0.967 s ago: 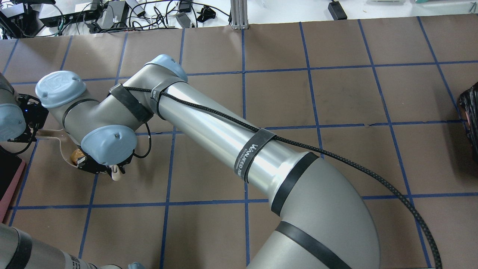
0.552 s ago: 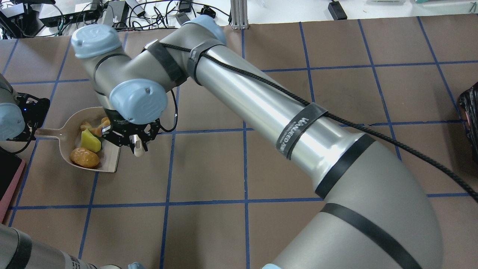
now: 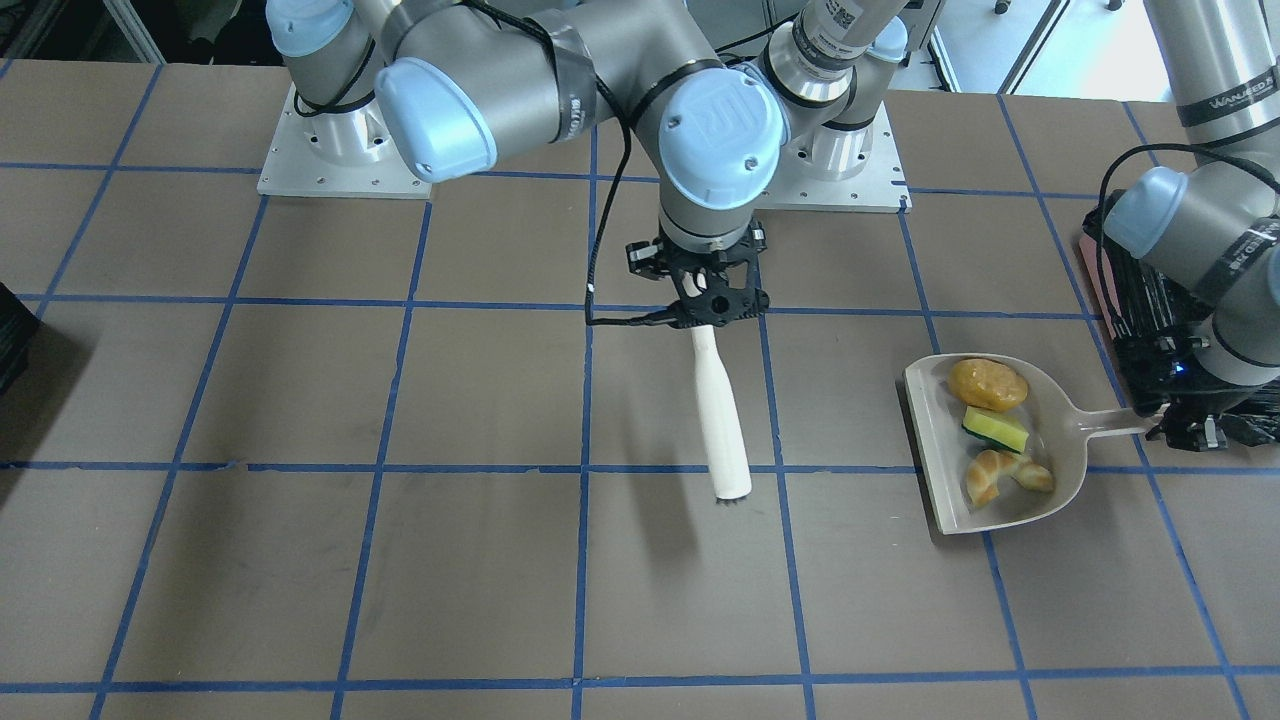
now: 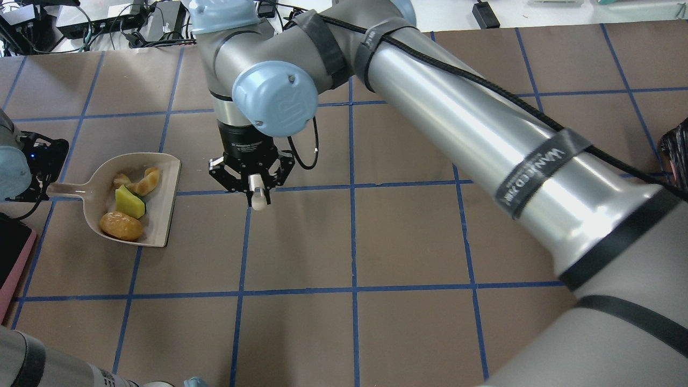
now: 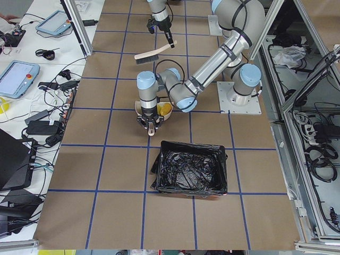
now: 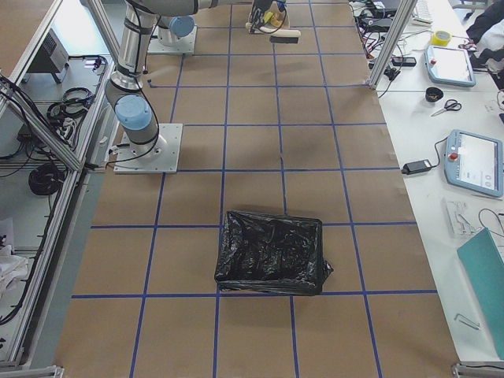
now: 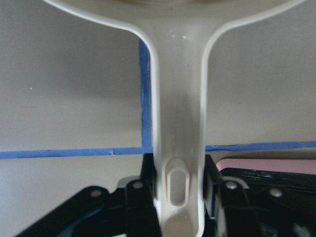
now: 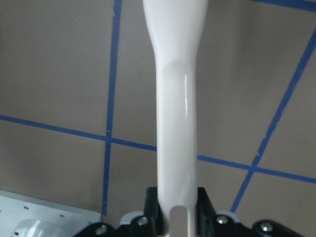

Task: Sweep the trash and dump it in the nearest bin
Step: 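Lift the loaded dustpan toward the bin with the left gripper while the right withdraws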

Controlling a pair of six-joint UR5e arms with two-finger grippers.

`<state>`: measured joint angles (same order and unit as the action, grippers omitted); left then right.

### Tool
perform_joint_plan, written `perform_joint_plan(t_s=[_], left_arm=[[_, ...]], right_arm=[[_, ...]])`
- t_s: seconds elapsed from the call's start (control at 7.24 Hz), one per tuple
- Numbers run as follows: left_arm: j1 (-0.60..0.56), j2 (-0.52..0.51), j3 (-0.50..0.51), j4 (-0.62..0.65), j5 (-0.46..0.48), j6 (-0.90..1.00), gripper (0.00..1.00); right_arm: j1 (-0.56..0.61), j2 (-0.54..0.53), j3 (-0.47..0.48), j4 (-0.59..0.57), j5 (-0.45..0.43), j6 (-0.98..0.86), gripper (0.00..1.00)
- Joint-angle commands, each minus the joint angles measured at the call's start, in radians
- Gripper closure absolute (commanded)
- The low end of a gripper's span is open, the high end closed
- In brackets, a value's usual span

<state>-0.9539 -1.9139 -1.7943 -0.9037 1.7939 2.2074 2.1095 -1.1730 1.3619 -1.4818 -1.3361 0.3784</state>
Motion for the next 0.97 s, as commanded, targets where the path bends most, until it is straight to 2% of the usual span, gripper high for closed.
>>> perform_joint_plan(t_s=[0.0, 0.14, 0.28, 0.41, 0.69, 0.83], left_arm=[[0.026, 0.021, 0.091, -0.192, -0.081, -0.003, 1.00], [0.084, 0.030, 0.110, -0.219, -0.132, -0.003, 1.00], [0.137, 0.045, 0.130, -0.242, -0.145, 0.000, 1.00], [0.183, 0.062, 0.180, -0.298, -0.151, 0.027, 1.00], [0.289, 0.064, 0.318, -0.395, -0.165, 0.101, 1.00], [0.349, 0.056, 0.355, -0.391, -0.163, 0.164, 1.00]], right_arm=[[-0.034, -0.219, 0.345, -0.134, -0.060, 0.054, 1.00], [-0.033, -0.290, 0.508, -0.290, -0.121, 0.074, 1.00], [-0.031, -0.310, 0.622, -0.440, -0.124, 0.120, 1.00], [-0.031, -0.303, 0.637, -0.500, -0.129, 0.125, 1.00], [-0.022, -0.286, 0.649, -0.497, -0.126, 0.148, 1.00], [-0.007, -0.271, 0.651, -0.496, -0.118, 0.193, 1.00]])
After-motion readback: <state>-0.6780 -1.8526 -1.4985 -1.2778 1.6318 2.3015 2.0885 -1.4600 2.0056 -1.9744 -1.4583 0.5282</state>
